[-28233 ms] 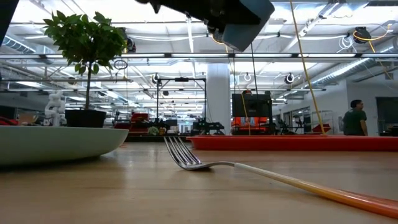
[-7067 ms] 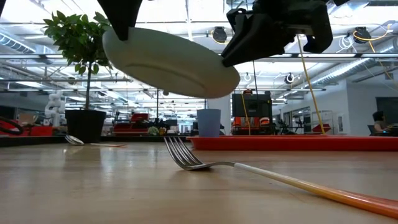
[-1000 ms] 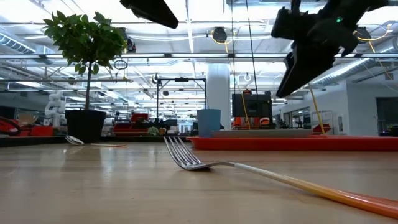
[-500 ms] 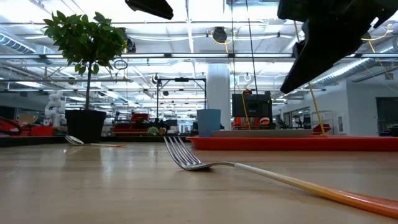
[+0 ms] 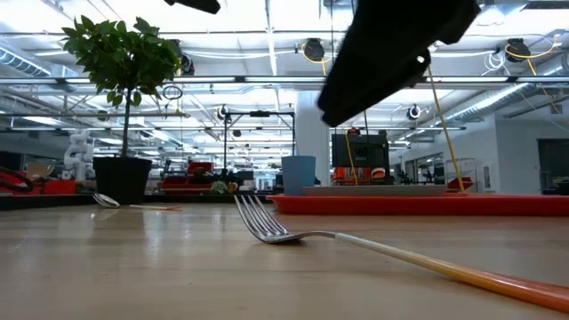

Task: Pick and place plate/cup/fork/spoon on tray
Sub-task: Put the orange fork on the red tray to the right of the light blue plate

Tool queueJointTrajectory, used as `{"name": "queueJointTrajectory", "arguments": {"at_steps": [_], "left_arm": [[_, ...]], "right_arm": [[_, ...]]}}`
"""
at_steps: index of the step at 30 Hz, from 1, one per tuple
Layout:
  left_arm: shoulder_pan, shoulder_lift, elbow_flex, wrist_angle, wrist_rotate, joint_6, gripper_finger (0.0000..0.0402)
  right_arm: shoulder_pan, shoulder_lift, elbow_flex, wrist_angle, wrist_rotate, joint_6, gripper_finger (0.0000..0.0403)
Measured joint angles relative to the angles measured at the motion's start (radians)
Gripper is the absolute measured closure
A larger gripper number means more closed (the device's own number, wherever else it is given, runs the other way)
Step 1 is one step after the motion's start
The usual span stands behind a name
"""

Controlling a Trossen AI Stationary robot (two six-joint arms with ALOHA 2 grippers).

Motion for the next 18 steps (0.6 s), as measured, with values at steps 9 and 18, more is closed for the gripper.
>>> {"name": "queueJointTrajectory", "arguments": {"at_steps": [9, 18], "left_arm": [[-0.074, 0.000, 0.000, -0.048, -0.005, -0.059, 0.0286], [-0.134, 0.000, 0.000, -0.047, -0.011, -0.068, 0.0286]], "right_arm": [[0.011, 0.108, 0.066, -0.001, -0.005, 0.150, 0.0259], [0.045, 0.120, 0.066, 0.012, 0.007, 0.332, 0.0259]]}}
